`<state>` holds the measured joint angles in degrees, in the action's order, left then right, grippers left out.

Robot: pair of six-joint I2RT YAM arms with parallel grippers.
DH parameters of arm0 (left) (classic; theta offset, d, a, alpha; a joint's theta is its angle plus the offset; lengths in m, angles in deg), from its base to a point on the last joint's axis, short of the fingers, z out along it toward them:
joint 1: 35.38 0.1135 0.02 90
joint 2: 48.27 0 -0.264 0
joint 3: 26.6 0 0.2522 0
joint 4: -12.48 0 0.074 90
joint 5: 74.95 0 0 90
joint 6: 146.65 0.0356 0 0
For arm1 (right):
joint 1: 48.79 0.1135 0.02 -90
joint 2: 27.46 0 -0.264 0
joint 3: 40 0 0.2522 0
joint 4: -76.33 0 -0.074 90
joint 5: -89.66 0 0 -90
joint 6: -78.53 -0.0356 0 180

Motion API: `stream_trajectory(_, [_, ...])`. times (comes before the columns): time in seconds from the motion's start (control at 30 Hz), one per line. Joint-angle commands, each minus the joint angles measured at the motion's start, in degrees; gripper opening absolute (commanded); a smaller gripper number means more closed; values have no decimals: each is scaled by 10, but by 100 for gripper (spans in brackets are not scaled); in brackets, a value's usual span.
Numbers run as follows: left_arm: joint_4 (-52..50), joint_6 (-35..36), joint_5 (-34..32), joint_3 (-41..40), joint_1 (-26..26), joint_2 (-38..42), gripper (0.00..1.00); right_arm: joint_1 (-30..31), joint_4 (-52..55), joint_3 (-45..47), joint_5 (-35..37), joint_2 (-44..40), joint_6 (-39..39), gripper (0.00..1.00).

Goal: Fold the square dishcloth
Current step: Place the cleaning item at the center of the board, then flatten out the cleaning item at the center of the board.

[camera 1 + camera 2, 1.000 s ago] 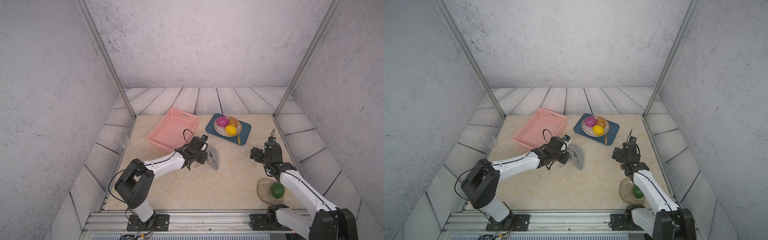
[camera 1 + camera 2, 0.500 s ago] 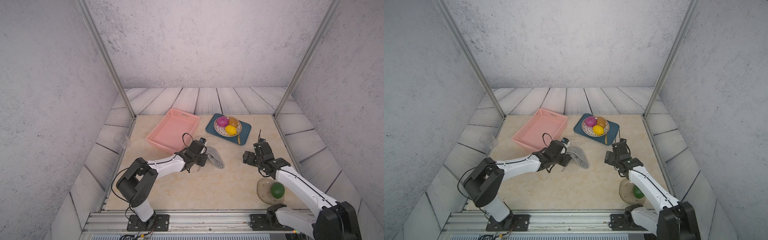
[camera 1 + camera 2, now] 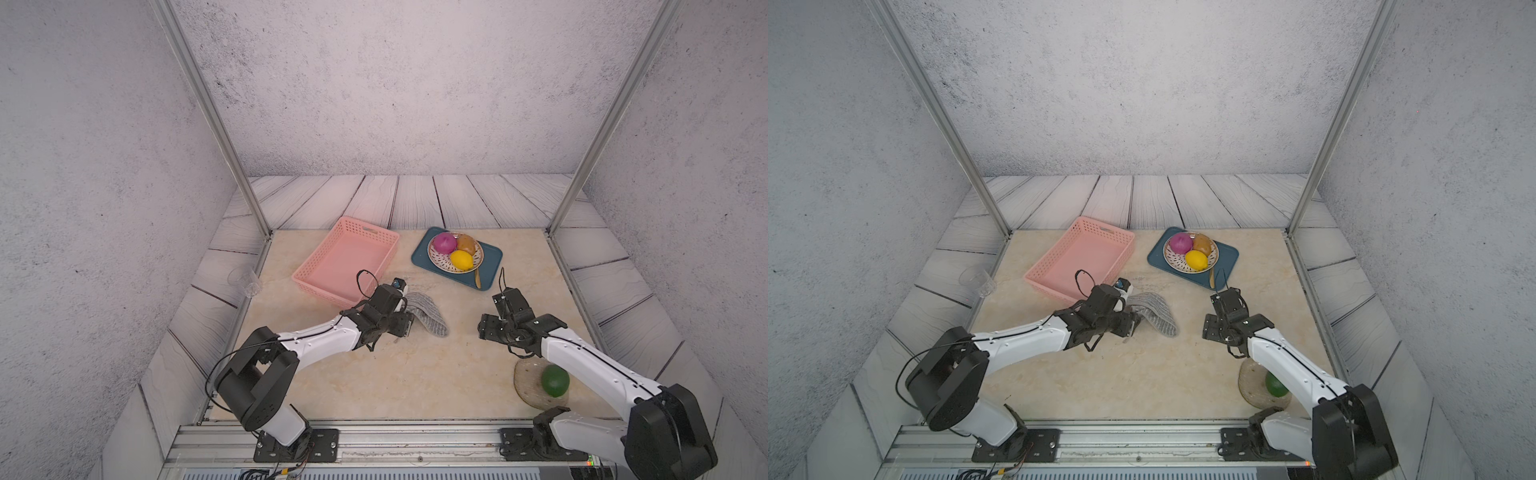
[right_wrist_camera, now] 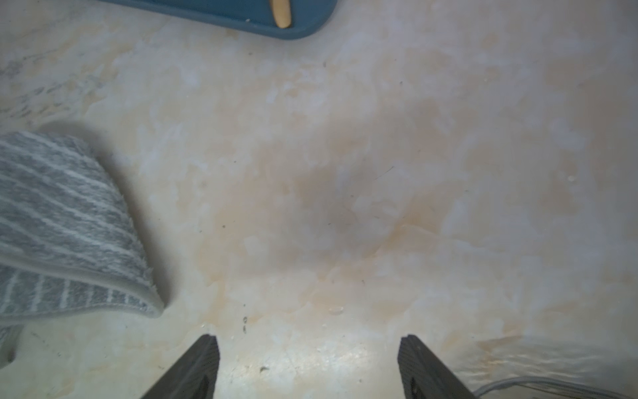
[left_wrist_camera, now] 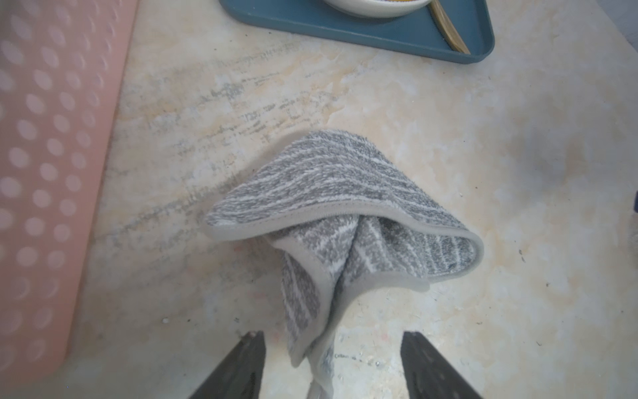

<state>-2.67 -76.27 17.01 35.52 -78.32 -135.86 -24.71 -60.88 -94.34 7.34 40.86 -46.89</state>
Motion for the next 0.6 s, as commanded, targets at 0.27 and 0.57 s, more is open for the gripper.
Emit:
stream_trajectory(0.27, [36,-16,48,-82,-13,-1,50,60,-138,13,-104,116,-47,64])
stream_trajectory(0.57, [27,18,2,-41,-42,-88,43,86,-201,-9,-107,215,-62,57])
